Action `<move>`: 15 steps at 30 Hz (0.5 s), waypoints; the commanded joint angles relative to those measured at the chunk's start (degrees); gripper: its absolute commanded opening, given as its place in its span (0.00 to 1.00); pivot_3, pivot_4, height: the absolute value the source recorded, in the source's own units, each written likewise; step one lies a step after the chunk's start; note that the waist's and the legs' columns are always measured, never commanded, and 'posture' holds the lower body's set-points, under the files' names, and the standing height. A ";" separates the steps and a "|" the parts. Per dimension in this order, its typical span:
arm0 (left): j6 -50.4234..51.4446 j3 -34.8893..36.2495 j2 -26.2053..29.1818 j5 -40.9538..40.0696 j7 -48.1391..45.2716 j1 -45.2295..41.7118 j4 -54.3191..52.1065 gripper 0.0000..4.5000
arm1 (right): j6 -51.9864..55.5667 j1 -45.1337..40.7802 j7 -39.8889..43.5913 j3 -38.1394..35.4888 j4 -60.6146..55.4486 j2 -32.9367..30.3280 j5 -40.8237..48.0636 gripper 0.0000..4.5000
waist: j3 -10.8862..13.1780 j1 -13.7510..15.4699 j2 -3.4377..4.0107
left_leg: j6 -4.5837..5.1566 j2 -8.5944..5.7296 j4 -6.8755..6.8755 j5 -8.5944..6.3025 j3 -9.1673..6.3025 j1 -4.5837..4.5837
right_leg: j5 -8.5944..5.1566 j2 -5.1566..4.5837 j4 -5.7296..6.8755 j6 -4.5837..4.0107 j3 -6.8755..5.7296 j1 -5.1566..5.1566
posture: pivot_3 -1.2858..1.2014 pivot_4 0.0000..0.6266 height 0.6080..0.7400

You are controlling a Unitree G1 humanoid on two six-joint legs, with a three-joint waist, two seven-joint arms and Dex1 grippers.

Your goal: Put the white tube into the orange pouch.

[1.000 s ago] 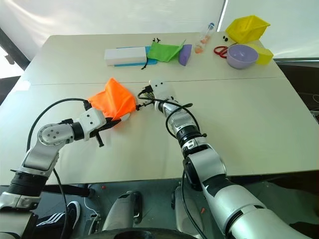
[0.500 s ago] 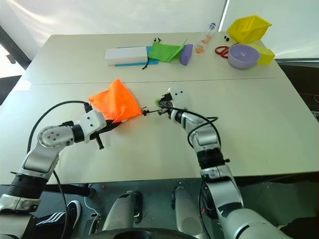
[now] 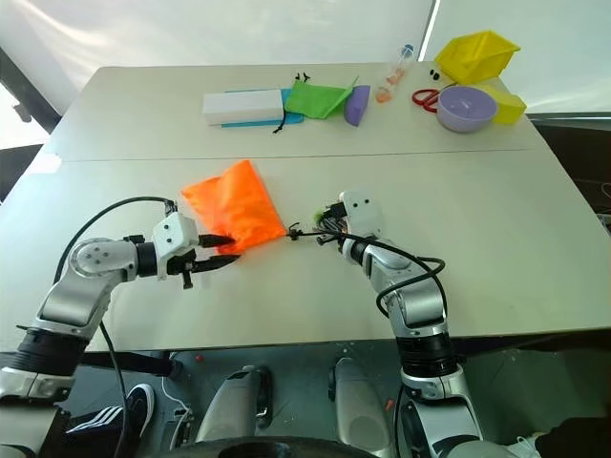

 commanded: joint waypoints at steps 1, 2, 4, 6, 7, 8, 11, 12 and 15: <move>4.87 0.79 2.16 -5.19 -5.78 -2.15 -1.11 0.61 | -1.76 -0.29 -0.61 -0.29 -0.10 -0.25 -0.26 0.00 | 0.00 -0.09 -0.01 | 0.00 0.00 0.00 0.00 0.00 0.00 | 0.00 0.00 0.00 0.00 0.00 0.00 | 0.52 0.24 1.00; 6.27 0.97 2.58 -6.46 -7.16 -2.30 -1.69 0.61 | -2.13 -0.18 -0.61 0.00 0.02 -0.43 -0.44 0.00 | 0.00 -0.12 0.00 | 0.00 0.00 0.00 0.00 0.00 -0.02 | 0.00 0.01 -0.01 0.00 0.00 0.00 | 0.52 0.24 1.00; 7.91 1.76 2.36 -9.26 -8.79 -3.49 -2.66 0.61 | -2.54 -0.20 -0.73 -0.31 0.37 -0.55 -0.30 0.00 | 0.00 -0.16 0.00 | 0.00 0.00 -0.01 0.00 0.00 -0.01 | -0.01 0.01 -0.01 0.01 0.00 0.00 | 0.52 0.24 1.00; 9.81 2.13 1.62 -12.04 -9.91 -5.12 -3.82 0.61 | -3.29 -0.17 -0.93 -0.51 0.98 -0.65 -0.39 0.00 | 0.00 -0.12 0.00 | 0.00 0.00 -0.01 0.00 -0.01 -0.01 | -0.01 0.02 0.00 0.01 0.00 -0.01 | 0.52 0.24 1.00; 10.80 1.97 1.28 -12.95 -10.39 -5.99 -3.91 0.61 | -3.69 -0.25 -1.11 -0.59 1.39 -0.57 -0.43 0.00 | 0.00 0.02 -0.01 | 0.00 0.00 0.00 0.00 -0.01 -0.02 | -0.01 0.02 0.00 0.01 0.00 -0.01 | 0.52 0.24 1.00; 11.02 1.45 0.18 -13.04 -10.12 -7.79 -2.96 0.61 | -4.13 -0.32 -1.21 -0.57 1.79 -0.46 -0.46 0.00 | -0.01 0.09 -0.01 | 0.00 0.00 0.02 0.00 -0.02 -0.03 | -0.01 0.02 0.00 0.01 -0.01 0.00 | 0.52 0.24 1.00; 7.48 -1.80 -2.94 -9.38 -9.76 -13.41 2.12 0.61 | -5.31 -0.54 -1.68 -0.30 2.81 -0.19 -0.71 0.00 | -0.01 0.16 -0.02 | 0.01 -0.02 0.13 0.00 -0.03 -0.04 | -0.01 0.03 0.01 0.03 0.00 0.06 | 0.52 0.24 1.00; 5.78 -3.25 -4.18 -7.13 -9.23 -15.53 4.87 0.61 | -5.70 -0.60 -1.82 -0.19 3.18 -0.05 -0.82 0.00 | -0.01 0.19 -0.02 | 0.01 -0.03 0.16 0.00 -0.03 -0.03 | -0.02 0.03 0.00 0.04 0.00 0.06 | 0.52 0.24 1.00; 2.76 -6.48 -8.79 -4.01 -9.76 -21.30 13.61 0.61 | -6.94 -0.86 -2.23 0.28 4.17 0.43 -1.19 0.00 | -0.02 0.14 -0.03 | 0.01 -0.06 0.18 0.01 -0.03 0.08 | -0.01 0.03 0.01 0.05 0.01 0.18 | 0.52 0.24 1.00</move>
